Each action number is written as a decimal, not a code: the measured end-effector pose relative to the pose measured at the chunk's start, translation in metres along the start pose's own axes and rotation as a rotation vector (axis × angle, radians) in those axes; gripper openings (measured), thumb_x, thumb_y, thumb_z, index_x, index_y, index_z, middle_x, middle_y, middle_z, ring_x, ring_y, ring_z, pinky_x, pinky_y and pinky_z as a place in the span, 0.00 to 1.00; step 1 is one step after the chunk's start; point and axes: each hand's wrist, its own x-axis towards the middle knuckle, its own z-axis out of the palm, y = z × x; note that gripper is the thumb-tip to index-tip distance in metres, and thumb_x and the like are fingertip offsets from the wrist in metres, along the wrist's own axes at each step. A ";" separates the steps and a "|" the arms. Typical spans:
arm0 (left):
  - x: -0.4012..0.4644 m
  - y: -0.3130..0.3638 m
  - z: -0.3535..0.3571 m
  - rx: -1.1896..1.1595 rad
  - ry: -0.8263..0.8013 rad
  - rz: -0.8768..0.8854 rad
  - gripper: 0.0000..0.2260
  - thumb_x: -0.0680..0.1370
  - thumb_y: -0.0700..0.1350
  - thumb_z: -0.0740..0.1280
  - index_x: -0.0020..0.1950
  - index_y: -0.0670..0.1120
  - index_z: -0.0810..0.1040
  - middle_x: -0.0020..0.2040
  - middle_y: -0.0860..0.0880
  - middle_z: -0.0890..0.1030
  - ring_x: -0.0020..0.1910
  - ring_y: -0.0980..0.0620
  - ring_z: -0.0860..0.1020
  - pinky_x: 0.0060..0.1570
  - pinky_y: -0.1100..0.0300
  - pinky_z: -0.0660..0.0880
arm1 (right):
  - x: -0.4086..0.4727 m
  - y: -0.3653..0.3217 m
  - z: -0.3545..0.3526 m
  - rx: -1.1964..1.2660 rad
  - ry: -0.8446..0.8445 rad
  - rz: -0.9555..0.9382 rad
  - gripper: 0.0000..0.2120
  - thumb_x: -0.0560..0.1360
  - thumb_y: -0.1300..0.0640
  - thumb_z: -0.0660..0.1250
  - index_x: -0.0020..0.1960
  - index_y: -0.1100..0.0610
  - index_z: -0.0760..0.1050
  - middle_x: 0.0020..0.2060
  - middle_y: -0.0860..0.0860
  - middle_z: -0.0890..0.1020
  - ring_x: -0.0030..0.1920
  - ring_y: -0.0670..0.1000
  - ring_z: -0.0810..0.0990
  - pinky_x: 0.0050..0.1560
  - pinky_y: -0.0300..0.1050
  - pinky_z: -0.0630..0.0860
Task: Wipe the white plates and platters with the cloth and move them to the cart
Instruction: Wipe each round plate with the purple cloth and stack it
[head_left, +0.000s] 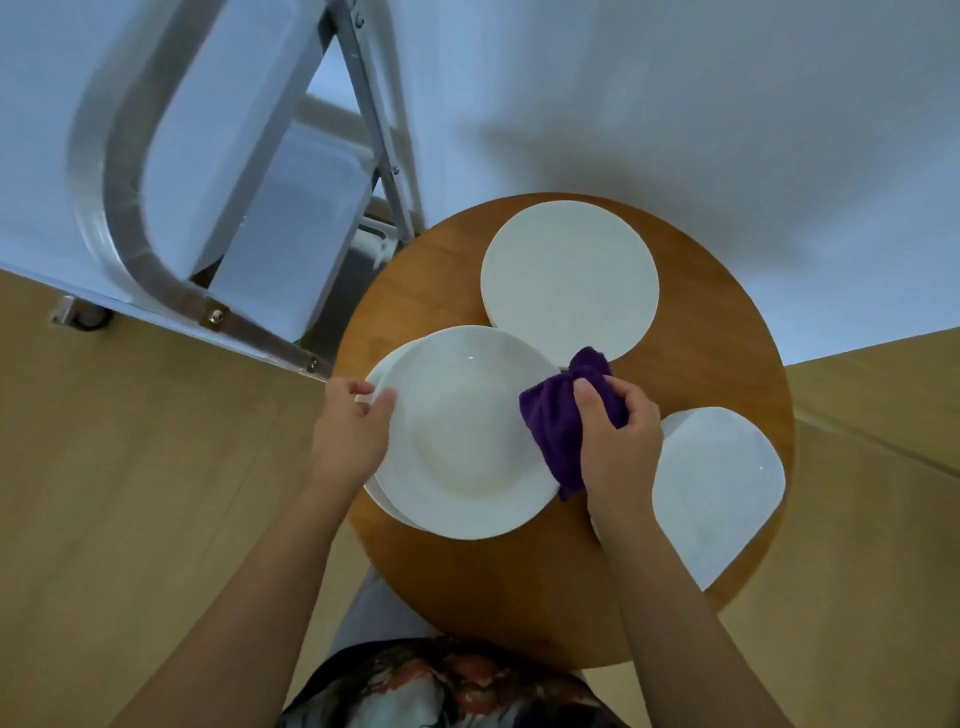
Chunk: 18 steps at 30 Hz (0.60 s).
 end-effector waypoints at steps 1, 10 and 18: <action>-0.003 0.002 0.000 -0.052 -0.042 -0.012 0.15 0.79 0.54 0.61 0.62 0.49 0.68 0.54 0.51 0.74 0.49 0.49 0.77 0.45 0.52 0.78 | -0.002 0.003 0.000 0.012 0.007 0.010 0.12 0.75 0.49 0.67 0.56 0.43 0.69 0.58 0.45 0.72 0.51 0.45 0.73 0.43 0.34 0.74; -0.022 0.002 0.006 -0.313 -0.070 -0.012 0.14 0.81 0.57 0.53 0.59 0.53 0.72 0.50 0.52 0.76 0.51 0.51 0.76 0.42 0.57 0.73 | -0.032 0.029 0.009 -0.293 -0.288 -0.258 0.27 0.74 0.49 0.65 0.72 0.49 0.63 0.67 0.44 0.70 0.67 0.48 0.68 0.65 0.51 0.71; -0.031 0.008 0.004 -0.544 -0.204 -0.103 0.20 0.80 0.62 0.51 0.63 0.54 0.73 0.55 0.48 0.79 0.55 0.48 0.79 0.53 0.46 0.78 | -0.008 0.032 0.044 -0.889 -0.235 -0.546 0.30 0.78 0.43 0.49 0.76 0.54 0.53 0.75 0.57 0.58 0.75 0.60 0.55 0.72 0.54 0.49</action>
